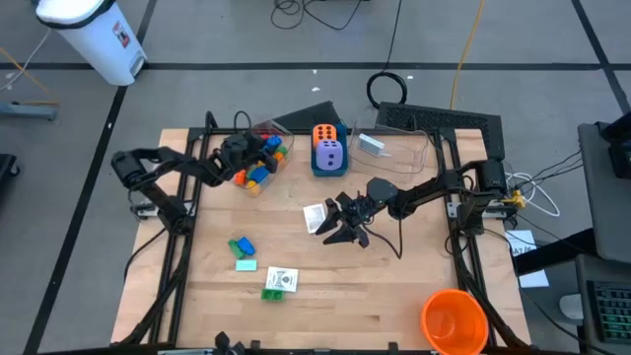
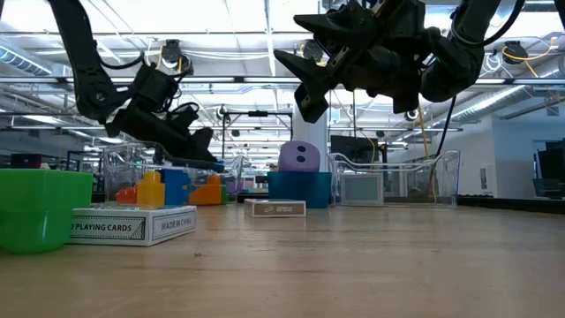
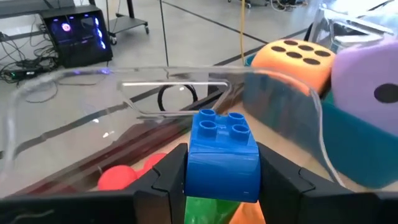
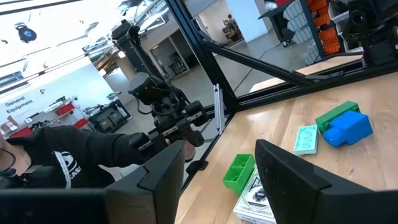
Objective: Pick & Place Toys
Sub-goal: Put the blue game piece into the left transparent bin, then put the green game piece into the left transparent bin
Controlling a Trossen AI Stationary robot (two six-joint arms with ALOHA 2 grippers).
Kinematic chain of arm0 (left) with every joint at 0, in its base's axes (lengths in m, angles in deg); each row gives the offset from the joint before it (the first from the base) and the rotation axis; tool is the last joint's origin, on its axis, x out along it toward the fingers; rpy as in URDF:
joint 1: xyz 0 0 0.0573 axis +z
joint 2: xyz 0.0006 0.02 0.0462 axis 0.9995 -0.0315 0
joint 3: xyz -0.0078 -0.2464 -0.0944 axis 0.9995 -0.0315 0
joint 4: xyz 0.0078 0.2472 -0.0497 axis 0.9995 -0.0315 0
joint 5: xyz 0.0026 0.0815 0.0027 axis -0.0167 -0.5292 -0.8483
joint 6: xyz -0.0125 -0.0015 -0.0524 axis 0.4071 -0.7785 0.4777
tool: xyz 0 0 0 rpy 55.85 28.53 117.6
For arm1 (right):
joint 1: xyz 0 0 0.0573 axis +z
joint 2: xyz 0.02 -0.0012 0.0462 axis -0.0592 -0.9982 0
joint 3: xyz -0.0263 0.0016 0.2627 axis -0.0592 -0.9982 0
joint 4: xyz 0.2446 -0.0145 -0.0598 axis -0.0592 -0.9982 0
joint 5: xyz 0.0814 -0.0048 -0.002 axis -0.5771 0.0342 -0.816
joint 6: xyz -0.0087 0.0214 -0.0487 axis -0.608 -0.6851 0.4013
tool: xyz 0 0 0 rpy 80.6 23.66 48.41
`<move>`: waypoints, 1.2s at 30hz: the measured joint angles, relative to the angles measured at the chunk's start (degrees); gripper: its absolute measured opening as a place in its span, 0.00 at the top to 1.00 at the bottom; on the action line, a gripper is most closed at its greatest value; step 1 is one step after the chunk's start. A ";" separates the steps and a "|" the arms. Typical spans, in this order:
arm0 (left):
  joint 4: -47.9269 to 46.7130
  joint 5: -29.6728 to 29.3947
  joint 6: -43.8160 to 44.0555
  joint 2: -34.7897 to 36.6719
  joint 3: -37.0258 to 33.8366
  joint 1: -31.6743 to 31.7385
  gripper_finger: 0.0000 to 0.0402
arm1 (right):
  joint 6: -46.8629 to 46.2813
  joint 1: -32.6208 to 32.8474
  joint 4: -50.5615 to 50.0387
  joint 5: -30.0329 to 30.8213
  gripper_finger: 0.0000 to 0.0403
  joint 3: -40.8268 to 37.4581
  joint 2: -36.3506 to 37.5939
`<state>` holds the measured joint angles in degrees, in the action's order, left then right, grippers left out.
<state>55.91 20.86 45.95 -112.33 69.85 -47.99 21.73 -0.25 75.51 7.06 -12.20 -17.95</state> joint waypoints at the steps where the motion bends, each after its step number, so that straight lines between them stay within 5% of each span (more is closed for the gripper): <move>1: 0.00 0.04 0.00 -0.39 0.08 0.00 0.64 | 0.00 0.00 -0.22 0.00 0.53 0.00 0.02; 13: -1.22 0.04 0.02 -1.30 0.18 0.27 0.62 | 0.00 0.00 -0.27 -0.02 0.53 0.00 0.00; 26: -1.42 1.69 0.41 -0.79 0.16 1.57 0.34 | 0.00 0.00 -0.27 -0.04 0.53 0.00 0.01; 36: -1.82 1.73 -1.06 11.80 0.14 0.15 0.30 | 0.00 0.00 -0.27 -0.04 0.53 0.00 0.02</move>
<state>54.10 22.59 44.89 -100.53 69.99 -47.84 21.73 -0.25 75.23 7.01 -12.20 -17.93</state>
